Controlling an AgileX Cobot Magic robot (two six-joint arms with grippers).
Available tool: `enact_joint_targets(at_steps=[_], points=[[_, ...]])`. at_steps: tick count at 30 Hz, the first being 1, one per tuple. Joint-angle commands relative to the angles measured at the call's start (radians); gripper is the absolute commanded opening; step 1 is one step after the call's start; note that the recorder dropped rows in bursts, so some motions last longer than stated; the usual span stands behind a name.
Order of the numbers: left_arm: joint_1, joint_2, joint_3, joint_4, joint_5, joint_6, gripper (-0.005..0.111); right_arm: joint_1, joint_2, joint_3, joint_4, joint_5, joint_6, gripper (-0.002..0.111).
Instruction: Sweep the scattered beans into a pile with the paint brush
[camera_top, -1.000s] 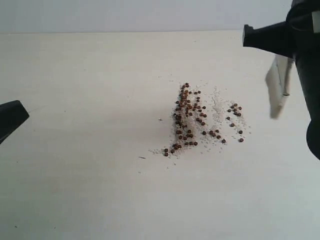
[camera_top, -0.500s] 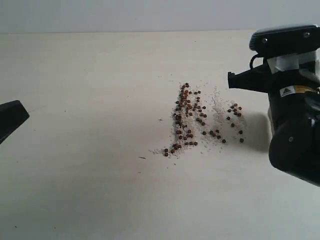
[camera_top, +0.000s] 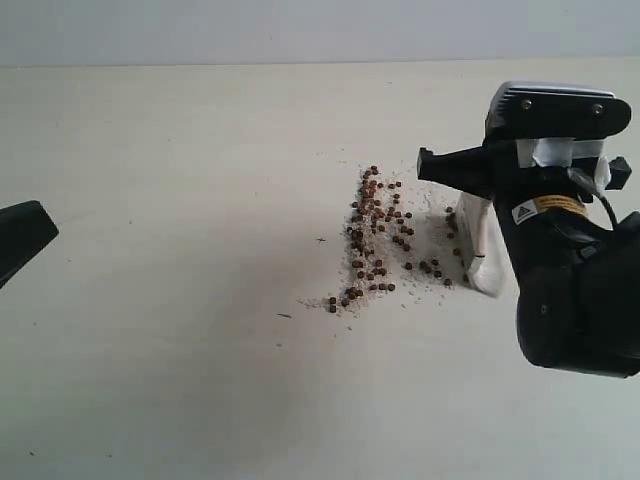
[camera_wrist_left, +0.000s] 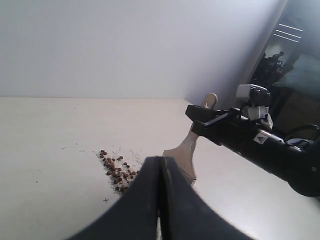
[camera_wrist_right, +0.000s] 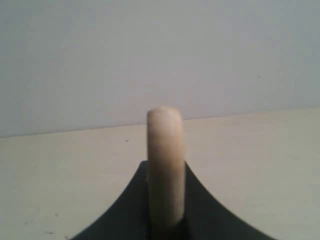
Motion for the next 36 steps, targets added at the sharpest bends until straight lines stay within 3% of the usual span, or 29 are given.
enact_joint_targets(at_steps=[1,11,21,26,29,32,36], points=[[0.001,-0.006,0.005,-0.008,-0.009,-0.008,0.000,-0.003,0.011,0.001,-0.061,0.050,0.123,0.000],[0.001,-0.006,0.005,-0.008,-0.009,-0.008,0.000,-0.003,0.001,0.001,-0.067,0.050,0.159,0.000],[0.001,-0.006,0.005,-0.008,-0.009,-0.008,0.000,-0.003,-0.226,0.001,-0.048,0.050,-0.076,0.000],[0.001,-0.006,0.005,-0.008,-0.009,-0.008,0.000,-0.017,-0.355,0.001,0.006,0.050,-0.348,0.000],[0.001,-0.006,0.005,-0.008,-0.009,-0.008,0.000,-0.079,-0.368,0.001,0.005,0.050,-0.425,0.000],[0.001,-0.006,0.005,-0.008,-0.009,-0.008,0.000,-0.238,-0.334,0.001,-0.083,0.114,-0.399,0.000],[0.001,-0.006,0.005,-0.008,-0.009,-0.008,0.000,-0.365,-0.225,-0.023,-0.272,0.128,-0.205,0.000]])
